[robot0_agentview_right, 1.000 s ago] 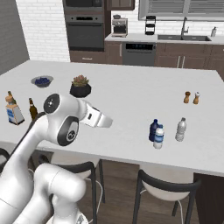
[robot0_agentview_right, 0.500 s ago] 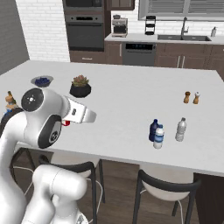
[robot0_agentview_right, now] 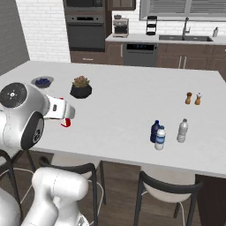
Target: Move the plastic bottles in the middle to the plastics group, and the glass bottles in the middle to the glass group.
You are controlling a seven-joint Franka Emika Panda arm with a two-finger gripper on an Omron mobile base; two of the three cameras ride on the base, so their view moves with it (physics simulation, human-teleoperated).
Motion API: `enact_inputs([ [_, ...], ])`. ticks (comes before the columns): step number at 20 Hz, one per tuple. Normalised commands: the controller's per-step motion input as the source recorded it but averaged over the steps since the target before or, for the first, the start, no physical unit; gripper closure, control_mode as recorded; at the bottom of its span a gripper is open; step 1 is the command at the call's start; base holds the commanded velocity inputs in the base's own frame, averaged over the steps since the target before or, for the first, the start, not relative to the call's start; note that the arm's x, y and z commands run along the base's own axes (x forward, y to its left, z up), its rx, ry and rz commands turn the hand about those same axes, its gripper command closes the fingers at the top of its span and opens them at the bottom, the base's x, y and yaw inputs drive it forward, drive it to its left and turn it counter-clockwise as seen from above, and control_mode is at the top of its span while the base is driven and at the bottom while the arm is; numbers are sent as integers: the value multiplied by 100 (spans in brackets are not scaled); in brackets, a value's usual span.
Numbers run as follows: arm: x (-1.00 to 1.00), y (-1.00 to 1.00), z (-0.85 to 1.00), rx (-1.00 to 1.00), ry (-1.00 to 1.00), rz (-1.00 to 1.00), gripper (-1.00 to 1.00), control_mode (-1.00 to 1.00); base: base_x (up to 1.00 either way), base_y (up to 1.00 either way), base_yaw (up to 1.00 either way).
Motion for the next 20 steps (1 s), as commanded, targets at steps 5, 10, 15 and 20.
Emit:
enact_inputs([
  [5,8,69,0,-3,8,4,-100,-100,0,0,0],
  [10,58,60,0,-8,36,2,-100,-100,0,0,0],
  [15,92,29,0,-3,43,3,-100,-100,0,0,0],
  [20,69,19,-22,0,19,4,-100,-100,0,0,0],
])
